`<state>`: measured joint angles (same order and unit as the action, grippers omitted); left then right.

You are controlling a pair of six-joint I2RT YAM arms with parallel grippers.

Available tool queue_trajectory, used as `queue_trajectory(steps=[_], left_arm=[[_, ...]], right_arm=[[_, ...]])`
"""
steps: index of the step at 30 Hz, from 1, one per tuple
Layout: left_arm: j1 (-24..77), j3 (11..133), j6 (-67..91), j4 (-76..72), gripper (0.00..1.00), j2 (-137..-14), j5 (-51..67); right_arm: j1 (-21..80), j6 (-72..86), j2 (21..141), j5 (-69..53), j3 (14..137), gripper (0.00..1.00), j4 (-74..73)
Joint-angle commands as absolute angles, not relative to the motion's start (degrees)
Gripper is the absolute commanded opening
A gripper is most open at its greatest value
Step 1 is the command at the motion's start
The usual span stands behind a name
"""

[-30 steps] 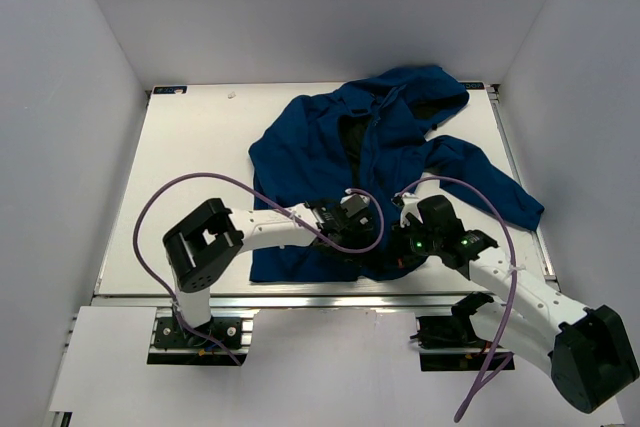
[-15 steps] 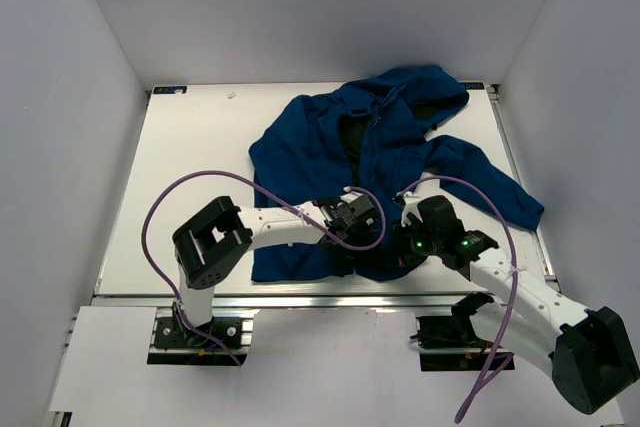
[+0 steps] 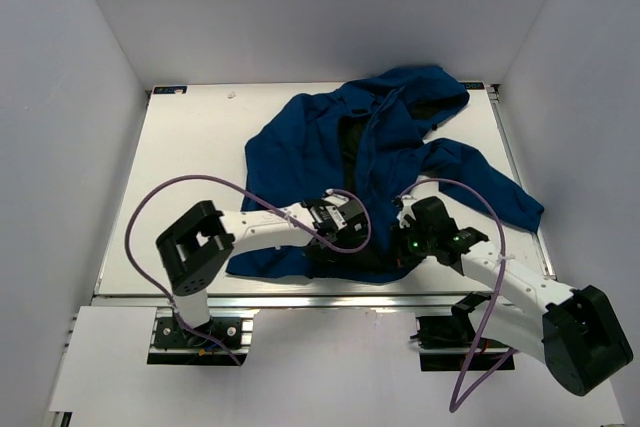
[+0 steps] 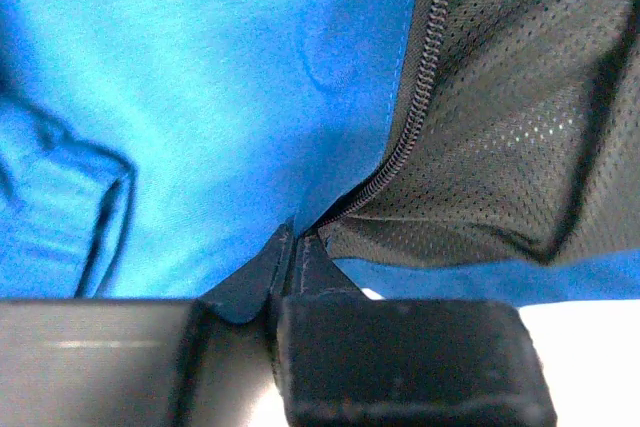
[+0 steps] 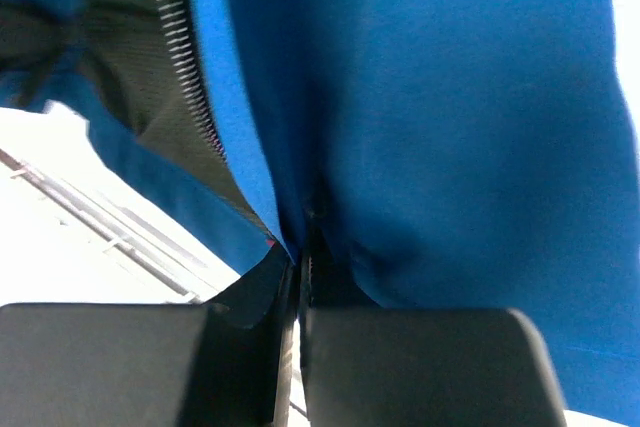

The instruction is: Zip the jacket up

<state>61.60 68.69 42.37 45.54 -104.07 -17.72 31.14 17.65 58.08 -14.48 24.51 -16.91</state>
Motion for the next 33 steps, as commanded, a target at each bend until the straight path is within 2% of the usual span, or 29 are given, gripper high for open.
queue_trajectory(steps=[1, 6, 8, 11, 13, 14, 16, 17, 22, 25, 26, 27, 30, 33], left_arm=[[61.08, 67.68, 43.24, 54.74, 0.13, -96.34, -22.67], [60.82, 66.45, 45.08, 60.72, 0.15, -91.59, -25.57], [60.82, 65.48, 45.62, 61.61, 0.09, -89.83, -25.14], [60.82, 64.6, 45.53, 61.87, 0.1, -88.25, -23.03], [60.82, 64.16, 45.53, 62.31, 0.19, -87.28, -22.42], [60.82, 63.81, 45.44, 62.23, 0.33, -86.06, -22.33], [60.82, 62.15, 44.48, 60.83, 0.41, -84.82, -20.76], [60.82, 61.62, 44.21, 60.3, 0.5, -84.12, -19.96], [60.82, 58.45, 42.63, 55.04, 0.59, -84.2, -13.98], [60.82, 57.22, 43.06, 50.82, 0.61, -84.46, -12.4], [60.73, 57.22, 43.24, 49.5, 0.64, -84.55, -11.09], [60.73, 57.3, 43.24, 46.96, 0.76, -84.99, -10.29], [60.65, 55.47, 43.24, 42.99, 0.78, -85.69, -8.0], [59.86, 54.14, 43.07, 40.08, 0.77, -87.71, -7.64]], right_arm=[[30.94, 18.28, 59.32, -12.31, 24.08, 0.0, -15.29], [30.59, 18.9, 61.7, -10.63, 24.43, 0.0, -15.29], [30.5, 18.9, 62.49, -10.63, 24.52, 0.0, -15.12], [30.41, 19.07, 63.19, -9.76, 24.52, 0.0, -14.94], [30.15, 19.25, 64.42, -8.62, 24.87, 0.0, -15.29], [29.8, 19.16, 65.03, -8.0, 25.05, 0.0, -15.29], [29.45, 19.34, 66.87, -7.56, 25.57, 0.0, -15.21], [29.1, 19.34, 67.49, -7.38, 25.75, 0.0, -14.68], [28.83, 19.6, 70.31, -9.22, 26.89, 0.0, -12.57], [28.83, 19.25, 70.31, -10.9, 26.98, 0.0, -11.78], [28.83, 19.25, 70.31, -10.9, 26.81, 0.0, -11.86], [28.83, 18.99, 70.23, -10.81, 26.72, 0.0, -12.04], [28.83, 18.99, 69.7, -10.9, 26.19, 0.0, -12.04], [28.83, 19.07, 68.91, -11.16, 25.75, 0.0, -11.95]])
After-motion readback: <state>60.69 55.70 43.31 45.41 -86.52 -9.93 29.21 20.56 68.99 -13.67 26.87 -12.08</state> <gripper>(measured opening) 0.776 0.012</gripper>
